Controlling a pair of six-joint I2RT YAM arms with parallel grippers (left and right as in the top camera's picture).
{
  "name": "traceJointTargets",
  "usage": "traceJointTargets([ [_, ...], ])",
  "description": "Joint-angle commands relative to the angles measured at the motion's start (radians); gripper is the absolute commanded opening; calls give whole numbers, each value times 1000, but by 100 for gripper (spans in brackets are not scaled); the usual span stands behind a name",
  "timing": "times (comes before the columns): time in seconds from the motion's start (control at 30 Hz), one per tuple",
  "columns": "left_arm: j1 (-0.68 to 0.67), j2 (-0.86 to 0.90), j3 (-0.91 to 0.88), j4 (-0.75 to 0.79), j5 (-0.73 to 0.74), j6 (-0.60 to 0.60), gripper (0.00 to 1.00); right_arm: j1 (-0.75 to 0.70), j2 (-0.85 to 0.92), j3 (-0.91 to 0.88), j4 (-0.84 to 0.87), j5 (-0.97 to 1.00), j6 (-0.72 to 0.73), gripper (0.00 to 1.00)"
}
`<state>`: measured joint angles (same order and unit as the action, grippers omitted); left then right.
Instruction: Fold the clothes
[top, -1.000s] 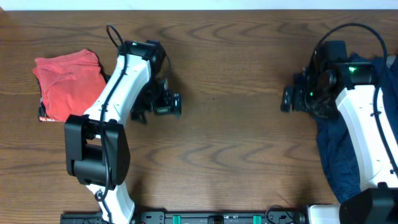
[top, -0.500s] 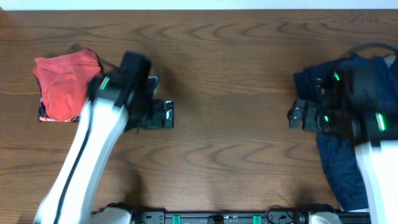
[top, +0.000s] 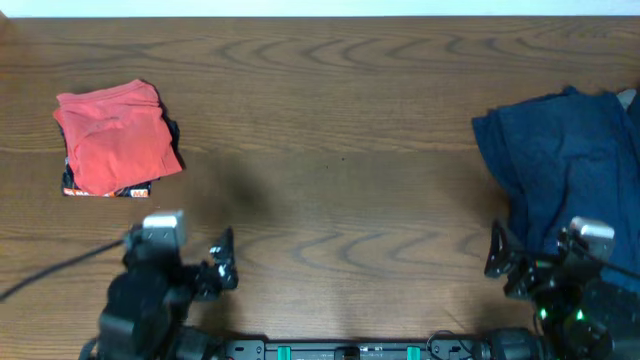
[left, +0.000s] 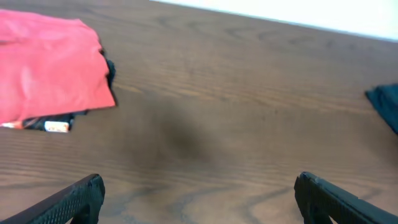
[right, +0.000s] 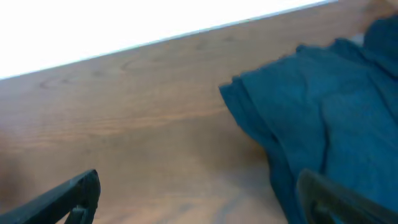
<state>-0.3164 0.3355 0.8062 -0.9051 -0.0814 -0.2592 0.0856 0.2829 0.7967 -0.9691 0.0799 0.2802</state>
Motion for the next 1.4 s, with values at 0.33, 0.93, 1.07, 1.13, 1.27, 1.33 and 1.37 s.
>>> traceJointTargets([
  [0.33, -4, -76, -2, -89, -28, -8, 98, 7, -28, -10, -213, 25, 19, 99],
  [0.93, -4, -76, -2, -93, -28, -8, 98, 6, -52, -29, -166, -17, 13, 99],
  [1.07, -4, -76, -2, -93, -28, -8, 98, 6, -116, -94, -10, -64, -132, 99],
  [1.13, -4, -76, -2, -93, -28, -8, 98, 6, -171, -154, 82, -90, -193, 99],
  [1.27, -4, -76, -2, -93, -28, -8, 98, 5, -278, -290, 241, -95, -204, 99],
  [1.33, -4, -76, -2, -93, -28, -8, 98, 0, -272, -345, 333, -101, -204, 99],
  [1.37, -4, -76, -2, -93, -28, -8, 98, -3, -273, -377, 392, -108, -205, 99],
])
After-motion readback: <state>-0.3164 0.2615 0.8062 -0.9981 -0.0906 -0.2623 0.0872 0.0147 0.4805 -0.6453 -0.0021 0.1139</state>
